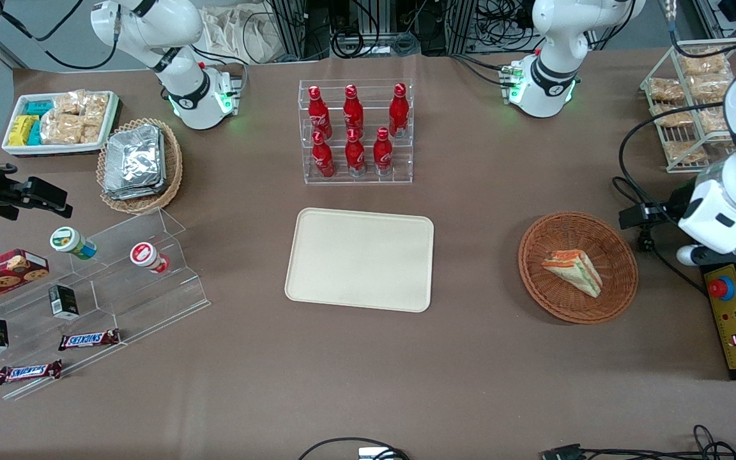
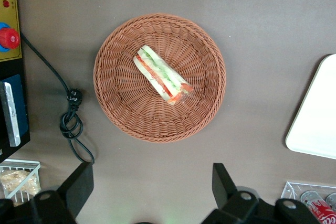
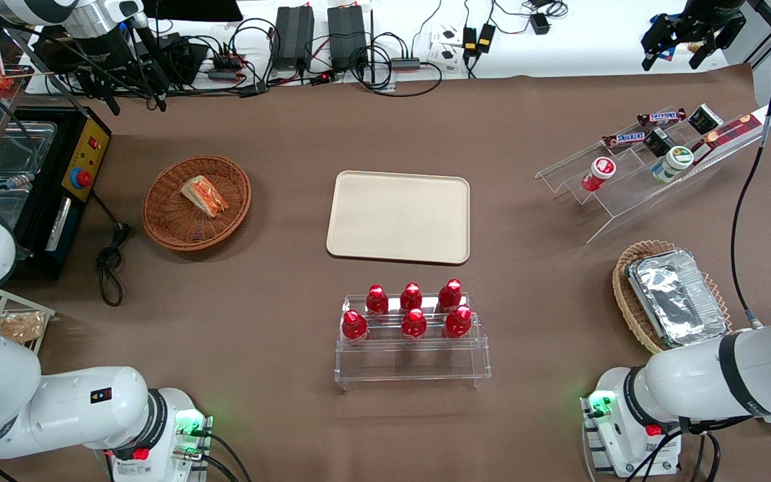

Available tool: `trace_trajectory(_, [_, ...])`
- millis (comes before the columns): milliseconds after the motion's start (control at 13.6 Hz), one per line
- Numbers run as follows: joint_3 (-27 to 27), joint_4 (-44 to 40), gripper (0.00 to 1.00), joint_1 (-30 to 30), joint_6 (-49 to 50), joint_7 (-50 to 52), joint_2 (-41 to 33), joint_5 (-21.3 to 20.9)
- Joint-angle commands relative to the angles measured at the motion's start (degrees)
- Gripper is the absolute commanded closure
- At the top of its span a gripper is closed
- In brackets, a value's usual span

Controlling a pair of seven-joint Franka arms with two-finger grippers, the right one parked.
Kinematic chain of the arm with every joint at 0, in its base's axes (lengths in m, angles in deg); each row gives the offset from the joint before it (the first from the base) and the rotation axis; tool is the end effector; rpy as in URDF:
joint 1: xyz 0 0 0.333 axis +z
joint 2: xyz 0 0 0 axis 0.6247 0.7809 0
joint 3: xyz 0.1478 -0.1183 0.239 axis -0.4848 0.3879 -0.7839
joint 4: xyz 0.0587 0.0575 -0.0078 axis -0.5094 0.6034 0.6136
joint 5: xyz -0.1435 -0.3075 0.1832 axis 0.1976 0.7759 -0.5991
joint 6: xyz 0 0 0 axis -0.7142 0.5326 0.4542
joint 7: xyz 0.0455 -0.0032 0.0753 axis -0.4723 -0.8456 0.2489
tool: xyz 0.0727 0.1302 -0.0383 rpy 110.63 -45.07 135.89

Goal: Place sandwich from basket to tray
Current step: 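Move the left gripper down over the sandwich in the wicker basket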

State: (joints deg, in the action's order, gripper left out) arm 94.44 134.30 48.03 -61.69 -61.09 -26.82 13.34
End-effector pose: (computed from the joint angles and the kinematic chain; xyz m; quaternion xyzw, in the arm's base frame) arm 0.5839 -0.0244 0.4776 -0.9946 -0.0518 0.0894 0.0062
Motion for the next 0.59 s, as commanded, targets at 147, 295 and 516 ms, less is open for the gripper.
trace_trajectory(147, [-0.06,-3.33,0.0,-0.14,2.21,0.11,2.24,-0.08])
trace_trajectory(295, [0.03,-2.63,0.0,-0.67,1.77,0.29,4.08,-2.52])
trace_trajectory(516, [0.2,1.57,0.0,-0.85,-5.05,8.25,9.26,-2.89])
